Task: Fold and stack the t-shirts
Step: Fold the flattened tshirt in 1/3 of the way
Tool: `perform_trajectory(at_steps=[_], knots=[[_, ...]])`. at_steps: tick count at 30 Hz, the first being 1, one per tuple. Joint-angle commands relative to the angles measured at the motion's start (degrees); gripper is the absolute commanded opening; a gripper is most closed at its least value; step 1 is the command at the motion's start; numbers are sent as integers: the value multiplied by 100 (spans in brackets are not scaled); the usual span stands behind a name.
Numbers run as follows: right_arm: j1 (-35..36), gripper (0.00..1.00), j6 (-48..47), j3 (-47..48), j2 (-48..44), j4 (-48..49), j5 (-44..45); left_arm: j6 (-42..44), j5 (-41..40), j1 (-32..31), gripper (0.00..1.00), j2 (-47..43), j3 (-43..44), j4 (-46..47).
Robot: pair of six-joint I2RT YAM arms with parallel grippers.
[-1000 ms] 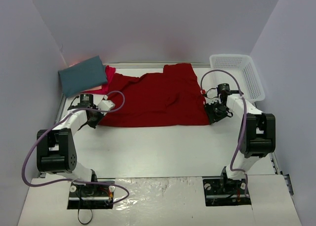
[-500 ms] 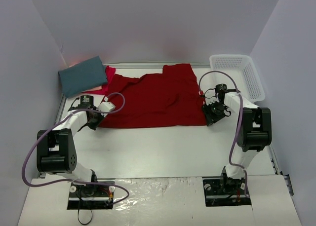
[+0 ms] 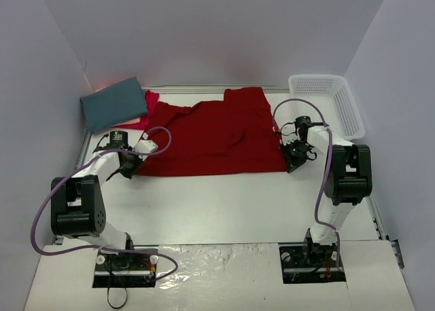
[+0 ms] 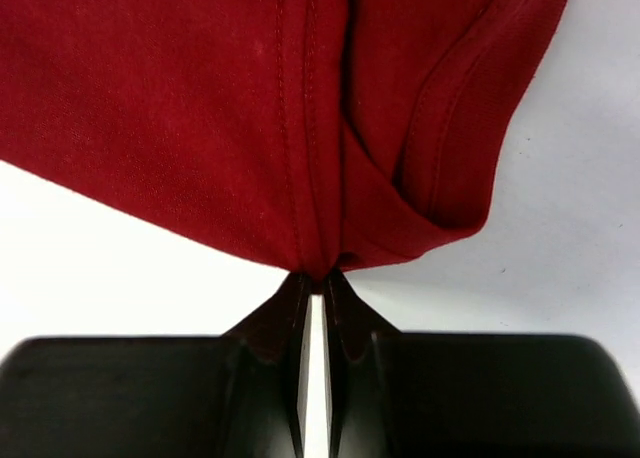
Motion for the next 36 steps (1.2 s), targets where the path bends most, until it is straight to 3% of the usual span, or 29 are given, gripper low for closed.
perform_trajectory(at_steps=[1, 20, 36], knots=[[17, 0, -19, 52, -59, -213, -41, 88, 61, 40, 2, -76, -51, -102], [-1, 0, -441, 70, -1746, -1513, 231, 282, 78, 155, 2, -1498, 379, -1288], [-18, 0, -846, -519, -2889, -2287, 355, 739, 202, 163, 2, -2211, 99, -2299]])
